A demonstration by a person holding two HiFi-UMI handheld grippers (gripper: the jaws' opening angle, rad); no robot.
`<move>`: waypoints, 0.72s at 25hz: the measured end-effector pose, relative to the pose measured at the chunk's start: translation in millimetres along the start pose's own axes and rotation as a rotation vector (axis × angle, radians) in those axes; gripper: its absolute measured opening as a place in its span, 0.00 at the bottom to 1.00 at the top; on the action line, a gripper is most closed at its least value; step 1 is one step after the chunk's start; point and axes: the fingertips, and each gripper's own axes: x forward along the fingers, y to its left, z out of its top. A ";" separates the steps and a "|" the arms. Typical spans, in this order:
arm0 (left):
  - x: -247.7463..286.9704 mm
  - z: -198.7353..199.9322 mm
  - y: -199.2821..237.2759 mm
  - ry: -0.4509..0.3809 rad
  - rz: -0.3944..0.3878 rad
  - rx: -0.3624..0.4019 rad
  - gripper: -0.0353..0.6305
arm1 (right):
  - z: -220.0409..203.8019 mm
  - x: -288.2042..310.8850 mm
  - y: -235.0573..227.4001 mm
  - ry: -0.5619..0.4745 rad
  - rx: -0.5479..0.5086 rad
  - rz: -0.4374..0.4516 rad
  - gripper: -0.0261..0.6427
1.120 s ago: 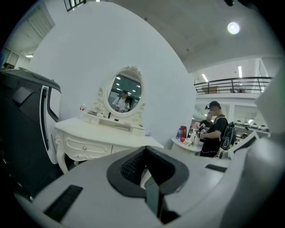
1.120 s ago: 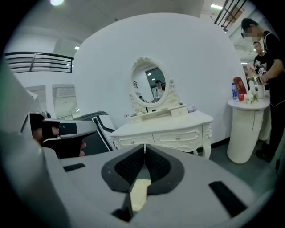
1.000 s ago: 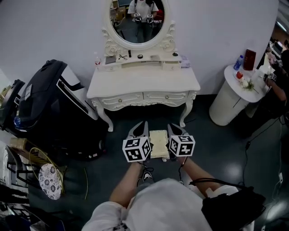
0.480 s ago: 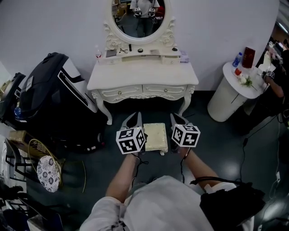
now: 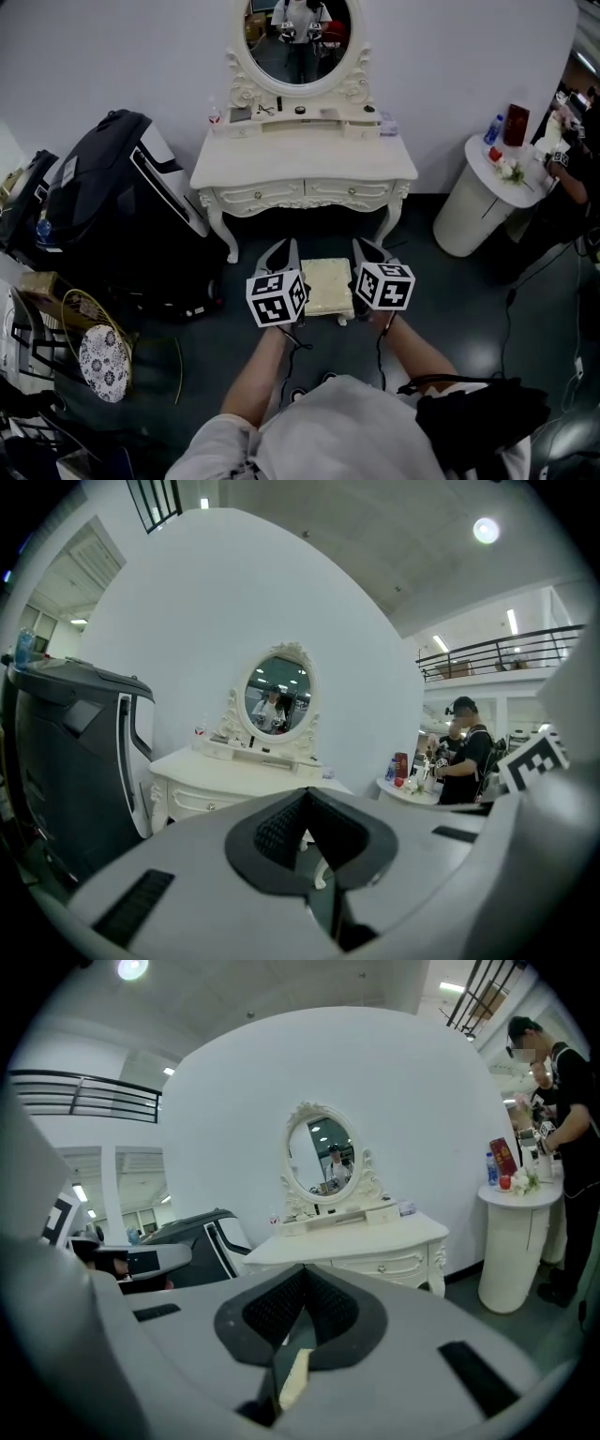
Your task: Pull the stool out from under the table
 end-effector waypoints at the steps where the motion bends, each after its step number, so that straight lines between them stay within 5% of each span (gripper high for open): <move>1: -2.7 -1.2 0.1 0.002 -0.005 0.010 0.07 | 0.2 -1.3 3.5 -0.004 -0.011 -0.001 0.04; 18: -10.8 -3.2 10.0 0.002 -0.042 -0.033 0.07 | -12.0 -8.7 22.4 0.012 -0.015 -0.025 0.04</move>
